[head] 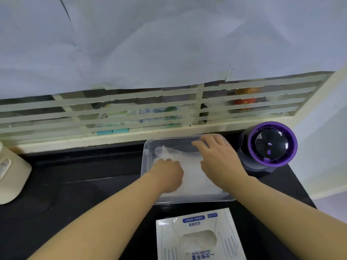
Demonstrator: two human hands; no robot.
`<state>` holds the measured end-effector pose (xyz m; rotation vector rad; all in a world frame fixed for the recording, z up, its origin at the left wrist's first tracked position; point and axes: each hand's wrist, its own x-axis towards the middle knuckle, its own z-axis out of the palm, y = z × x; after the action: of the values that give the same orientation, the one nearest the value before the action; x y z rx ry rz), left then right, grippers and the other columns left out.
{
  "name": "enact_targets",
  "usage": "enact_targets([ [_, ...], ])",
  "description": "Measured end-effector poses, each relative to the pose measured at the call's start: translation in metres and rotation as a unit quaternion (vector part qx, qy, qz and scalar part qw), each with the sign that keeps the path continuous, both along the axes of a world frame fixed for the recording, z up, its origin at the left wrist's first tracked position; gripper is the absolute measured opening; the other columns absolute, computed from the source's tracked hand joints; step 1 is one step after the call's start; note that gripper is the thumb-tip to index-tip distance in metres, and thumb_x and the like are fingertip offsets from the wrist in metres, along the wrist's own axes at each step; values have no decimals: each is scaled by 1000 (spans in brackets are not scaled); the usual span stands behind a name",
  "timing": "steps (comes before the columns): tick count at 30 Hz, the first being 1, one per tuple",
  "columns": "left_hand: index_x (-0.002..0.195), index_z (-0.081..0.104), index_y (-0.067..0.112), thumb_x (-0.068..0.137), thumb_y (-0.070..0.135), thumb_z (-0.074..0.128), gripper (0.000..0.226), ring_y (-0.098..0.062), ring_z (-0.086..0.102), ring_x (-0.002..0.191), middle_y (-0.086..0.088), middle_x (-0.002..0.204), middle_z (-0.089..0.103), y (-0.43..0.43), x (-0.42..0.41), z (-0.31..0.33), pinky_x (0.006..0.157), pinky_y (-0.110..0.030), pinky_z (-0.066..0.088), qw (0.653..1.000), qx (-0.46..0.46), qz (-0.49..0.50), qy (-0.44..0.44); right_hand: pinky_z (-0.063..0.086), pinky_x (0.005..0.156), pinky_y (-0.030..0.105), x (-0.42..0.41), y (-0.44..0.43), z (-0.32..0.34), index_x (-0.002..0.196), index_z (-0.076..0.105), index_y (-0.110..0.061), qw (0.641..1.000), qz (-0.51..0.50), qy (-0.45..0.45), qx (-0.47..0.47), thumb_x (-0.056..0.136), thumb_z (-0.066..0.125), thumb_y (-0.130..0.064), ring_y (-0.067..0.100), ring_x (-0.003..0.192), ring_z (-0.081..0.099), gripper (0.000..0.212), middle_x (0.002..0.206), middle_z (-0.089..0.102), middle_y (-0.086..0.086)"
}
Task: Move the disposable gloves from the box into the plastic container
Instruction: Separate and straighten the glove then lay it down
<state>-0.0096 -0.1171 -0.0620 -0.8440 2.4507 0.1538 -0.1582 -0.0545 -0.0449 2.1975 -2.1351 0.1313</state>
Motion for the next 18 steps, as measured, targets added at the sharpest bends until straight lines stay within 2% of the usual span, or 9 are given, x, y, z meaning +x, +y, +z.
enact_targets([
  [2,124,57,10,104,31,35,37,-30,50,110,-11,124,52,-3,0,-4,90,-39,37,1000,0,-9,-10,42,97,34,1,-5,-6,137,48,-22,992,36,-49,109,93,54,-12,23,122,44,45,136,48,1],
  [4,130,52,14,102,33,41,36,-29,49,114,-10,129,48,-5,0,-7,95,-40,37,1000,20,7,5,44,97,34,1,-12,-17,138,45,-23,969,42,-62,237,94,53,-11,22,123,45,46,139,46,1],
  [5,132,49,15,101,33,44,36,-29,49,114,-9,130,46,-5,0,-9,96,-40,39,999,33,21,18,45,97,35,1,-14,-23,140,43,-22,961,41,-62,268,94,54,-11,23,123,45,49,140,44,3],
  [9,138,39,15,99,31,50,44,-30,52,114,-8,144,28,-9,3,-15,95,-38,44,992,75,84,59,46,96,38,0,-17,-44,146,30,-19,944,17,-52,326,88,65,-16,29,125,42,67,142,34,10],
  [14,143,31,15,98,30,50,51,-33,50,120,-9,155,11,-15,7,-26,91,-37,47,988,43,124,82,45,100,40,1,-17,-54,149,20,-19,927,-11,-70,368,81,75,-26,32,126,43,87,147,25,10],
  [18,146,27,15,100,29,47,52,-34,49,120,-9,150,28,-16,6,-31,83,-36,45,991,19,122,49,44,99,40,3,-18,-53,146,23,-18,928,-8,-33,372,81,75,-29,32,127,40,84,146,27,10],
])
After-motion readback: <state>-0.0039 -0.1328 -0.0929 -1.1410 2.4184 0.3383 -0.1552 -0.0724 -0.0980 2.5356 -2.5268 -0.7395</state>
